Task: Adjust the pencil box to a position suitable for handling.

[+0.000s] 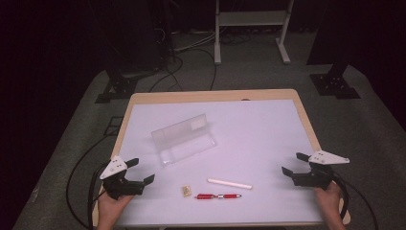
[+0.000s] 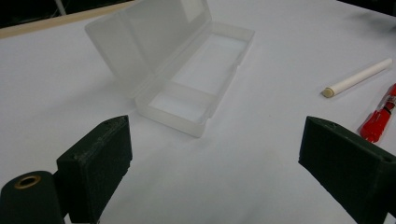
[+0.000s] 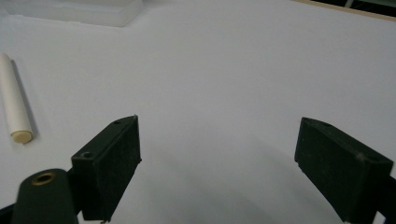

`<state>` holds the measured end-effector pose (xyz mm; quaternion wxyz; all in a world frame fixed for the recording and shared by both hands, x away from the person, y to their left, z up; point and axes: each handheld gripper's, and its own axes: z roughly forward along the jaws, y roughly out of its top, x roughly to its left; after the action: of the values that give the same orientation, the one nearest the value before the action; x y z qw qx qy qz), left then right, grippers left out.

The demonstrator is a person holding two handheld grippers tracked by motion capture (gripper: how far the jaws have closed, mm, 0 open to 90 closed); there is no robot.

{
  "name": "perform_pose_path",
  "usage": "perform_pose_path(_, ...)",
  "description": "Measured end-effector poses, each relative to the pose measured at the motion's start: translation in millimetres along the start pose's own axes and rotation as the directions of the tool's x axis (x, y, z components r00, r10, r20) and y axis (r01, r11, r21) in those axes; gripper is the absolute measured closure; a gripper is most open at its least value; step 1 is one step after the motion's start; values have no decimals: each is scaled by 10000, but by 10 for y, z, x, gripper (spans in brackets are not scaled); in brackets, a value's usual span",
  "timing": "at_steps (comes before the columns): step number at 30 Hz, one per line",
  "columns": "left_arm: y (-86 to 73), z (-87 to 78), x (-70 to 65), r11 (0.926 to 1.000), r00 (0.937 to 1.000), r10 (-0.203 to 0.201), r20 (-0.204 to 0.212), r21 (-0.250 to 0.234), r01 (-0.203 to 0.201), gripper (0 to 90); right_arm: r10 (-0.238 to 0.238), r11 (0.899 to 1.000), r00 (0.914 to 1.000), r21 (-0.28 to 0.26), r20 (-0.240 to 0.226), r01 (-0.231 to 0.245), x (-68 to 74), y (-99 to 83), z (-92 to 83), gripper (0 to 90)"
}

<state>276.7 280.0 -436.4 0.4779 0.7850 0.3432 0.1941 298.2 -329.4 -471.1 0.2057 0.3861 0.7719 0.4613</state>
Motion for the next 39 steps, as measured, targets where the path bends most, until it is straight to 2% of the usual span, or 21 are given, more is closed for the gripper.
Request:
perform_pose_path(5,81,69,-32,9995,9991,301,295,41,-302,93,-25,10000,10000,-24,-55,25,6,0,0,136)
perform_pose_path(7,132,121,-58,9980,9973,575,460,231,-586,94,-34,10000,10000,1,-51,34,9,0,1,136)
perform_pose_path(9,189,183,-91,9941,9933,972,629,425,-1000,114,-24,10000,10000,4,-47,24,8,-1,1,136)
perform_pose_path(13,315,311,-131,9869,9856,1396,956,673,-1463,113,-30,10000,10000,13,-64,30,9,-1,1,136)
perform_pose_path(15,347,346,-138,9859,9840,1434,1061,711,-1513,111,-20,10000,10000,9,-62,21,8,-1,1,136)
perform_pose_path(19,471,516,-145,9757,9745,1756,1393,1068,-1911,111,-6,10000,10000,-21,-95,5,6,-1,-3,136)
perform_pose_path(26,545,652,-125,9717,9715,1950,1352,1082,-2101,123,-29,10000,9999,-13,-108,29,11,-1,-2,136)
perform_pose_path(30,585,731,-71,9694,9735,1914,1255,1313,-2075,127,-42,10000,9999,-16,-137,42,14,0,-3,136)
perform_pose_path(35,619,838,-35,9682,9721,1950,1302,1330,-2121,140,-37,10000,9999,-16,-151,37,13,-1,-3,136)
perform_pose_path(39,632,942,-39,9576,9669,2133,1399,1662,-2353,150,-40,10000,9998,-12,-172,40,15,-1,-3,136)
